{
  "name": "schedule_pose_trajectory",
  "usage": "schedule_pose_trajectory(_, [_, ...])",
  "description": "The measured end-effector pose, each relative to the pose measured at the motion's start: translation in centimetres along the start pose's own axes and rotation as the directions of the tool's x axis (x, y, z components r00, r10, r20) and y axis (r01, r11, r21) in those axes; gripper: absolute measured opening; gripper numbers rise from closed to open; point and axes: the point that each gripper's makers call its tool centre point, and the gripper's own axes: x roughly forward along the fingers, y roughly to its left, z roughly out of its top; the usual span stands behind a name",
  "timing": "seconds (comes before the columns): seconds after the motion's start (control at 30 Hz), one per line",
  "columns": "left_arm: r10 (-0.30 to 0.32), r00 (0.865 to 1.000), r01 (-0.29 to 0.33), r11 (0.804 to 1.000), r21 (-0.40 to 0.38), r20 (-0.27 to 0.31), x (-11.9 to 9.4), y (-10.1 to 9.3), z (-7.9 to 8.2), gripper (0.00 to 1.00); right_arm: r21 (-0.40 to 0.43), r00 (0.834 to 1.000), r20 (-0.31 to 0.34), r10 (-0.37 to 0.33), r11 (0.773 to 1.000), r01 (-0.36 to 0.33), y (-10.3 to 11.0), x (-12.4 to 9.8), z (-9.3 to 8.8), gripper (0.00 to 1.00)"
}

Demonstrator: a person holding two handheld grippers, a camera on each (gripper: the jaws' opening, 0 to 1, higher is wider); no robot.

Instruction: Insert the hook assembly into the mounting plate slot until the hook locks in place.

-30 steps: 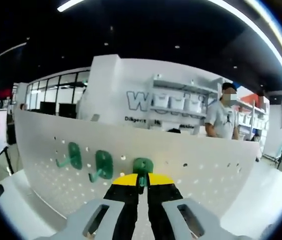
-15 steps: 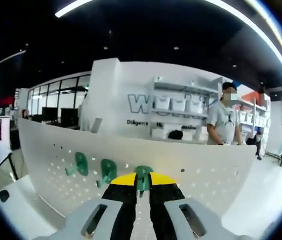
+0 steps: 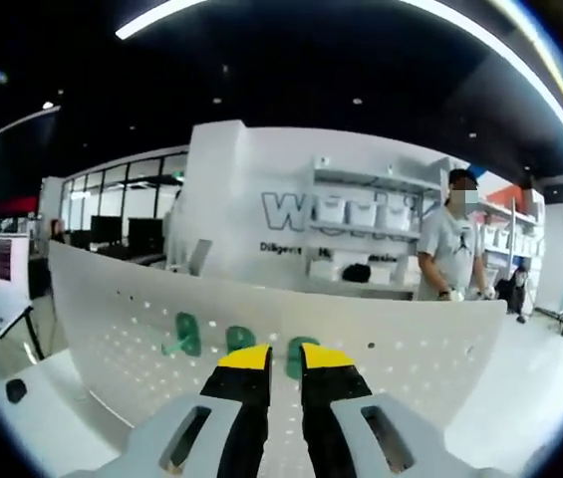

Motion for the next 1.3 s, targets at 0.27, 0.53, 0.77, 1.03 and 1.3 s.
schedule_pose_trajectory(0.27, [0.016, 1.000, -0.016, 1.000, 0.015, -0.021, -0.3, -0.1, -0.7, 0.95, 0.007, 1.000, -0.001, 0.015, 1.000, -0.015, 0.2, -2.6, 0.1, 0.12])
schedule_pose_trajectory(0.53, [-0.010, 1.000, 0.011, 1.000, 0.024, -0.029, 0.1, -1.1, -1.0, 0.96, 0.051, 0.994, -0.014, 0.105, 0.993, -0.104, 2.3, -5.0, -0.2, 0.12])
schedule_pose_trajectory(0.77, [-0.015, 0.999, 0.016, 1.000, 0.024, -0.049, 0.3, -1.5, -1.5, 0.95, -0.002, 0.978, -0.049, 0.204, 0.979, -0.205, 5.9, -7.0, -1.4, 0.12])
schedule_pose_trajectory(1.03, [-0.017, 0.998, 0.018, 1.000, 0.022, -0.052, 0.6, -1.8, -1.7, 0.96, 0.021, 0.956, -0.111, 0.273, 0.962, -0.272, 8.8, -9.4, -4.8, 0.12])
schedule_pose_trajectory(1.3, [-0.012, 0.998, 0.013, 1.000, 0.027, -0.064, 1.0, -1.7, -2.0, 0.95, 0.050, 0.919, -0.177, 0.352, 0.936, -0.348, 11.7, -12.3, -8.1, 0.13])
